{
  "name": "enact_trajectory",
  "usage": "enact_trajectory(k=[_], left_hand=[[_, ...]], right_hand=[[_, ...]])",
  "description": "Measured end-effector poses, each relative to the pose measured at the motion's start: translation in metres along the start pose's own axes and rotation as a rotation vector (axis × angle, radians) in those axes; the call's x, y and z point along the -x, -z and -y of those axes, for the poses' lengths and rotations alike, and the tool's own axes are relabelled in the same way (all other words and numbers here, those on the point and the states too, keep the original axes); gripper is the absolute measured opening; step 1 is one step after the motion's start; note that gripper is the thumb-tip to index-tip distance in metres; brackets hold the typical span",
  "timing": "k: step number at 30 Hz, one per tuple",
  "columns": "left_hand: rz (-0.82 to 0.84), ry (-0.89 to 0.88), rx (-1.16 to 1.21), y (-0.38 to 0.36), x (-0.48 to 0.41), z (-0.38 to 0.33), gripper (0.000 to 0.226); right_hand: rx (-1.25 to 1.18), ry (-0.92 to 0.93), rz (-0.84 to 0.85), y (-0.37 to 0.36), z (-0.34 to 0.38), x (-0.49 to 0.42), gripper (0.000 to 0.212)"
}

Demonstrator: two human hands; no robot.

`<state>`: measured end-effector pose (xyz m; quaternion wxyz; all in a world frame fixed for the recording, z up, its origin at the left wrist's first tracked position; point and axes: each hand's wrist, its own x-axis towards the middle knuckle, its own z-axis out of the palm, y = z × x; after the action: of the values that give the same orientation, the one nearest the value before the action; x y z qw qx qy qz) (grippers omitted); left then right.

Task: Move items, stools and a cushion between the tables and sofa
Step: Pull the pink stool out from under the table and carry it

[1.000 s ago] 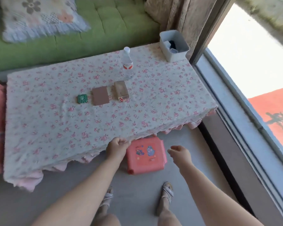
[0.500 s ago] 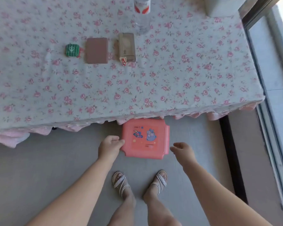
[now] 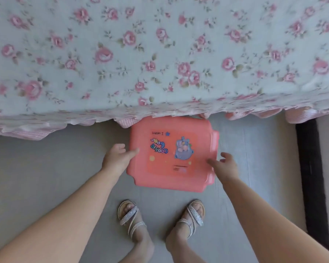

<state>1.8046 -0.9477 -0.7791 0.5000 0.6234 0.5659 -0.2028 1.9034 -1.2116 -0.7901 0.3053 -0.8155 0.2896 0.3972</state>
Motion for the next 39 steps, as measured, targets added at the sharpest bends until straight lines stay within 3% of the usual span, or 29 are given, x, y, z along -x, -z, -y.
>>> enact_trajectory(k=[3,4,9,15,21,29,39], left_hand=[[0.108,-0.008,-0.006,-0.017,-0.032,0.002,0.059],[0.118,-0.004,0.003,-0.02,-0.036,0.001,0.057],[0.144,0.04,0.077,-0.031,-0.047,0.007,0.075],[0.106,0.009,0.09,-0.025,-0.024,0.017,0.054],[0.124,0.001,0.101,0.003,0.056,0.011,0.047],[0.123,-0.036,0.14,0.08,0.199,-0.02,0.054],[-0.008,-0.161,0.227,0.203,0.355,-0.036,0.048]], right_hand=[[-0.019,-0.011,0.031,-0.009,0.001,-0.03,0.097],[-0.045,-0.009,0.05,-0.01,0.002,-0.035,0.096],[-0.226,-0.018,0.152,-0.017,-0.007,-0.053,0.068],[-0.261,-0.026,0.166,-0.007,-0.015,-0.03,0.065],[-0.252,-0.023,0.129,0.037,-0.018,0.049,0.061],[-0.24,0.047,0.145,0.109,0.008,0.199,0.058],[-0.16,0.29,0.239,0.153,0.071,0.372,0.056]])
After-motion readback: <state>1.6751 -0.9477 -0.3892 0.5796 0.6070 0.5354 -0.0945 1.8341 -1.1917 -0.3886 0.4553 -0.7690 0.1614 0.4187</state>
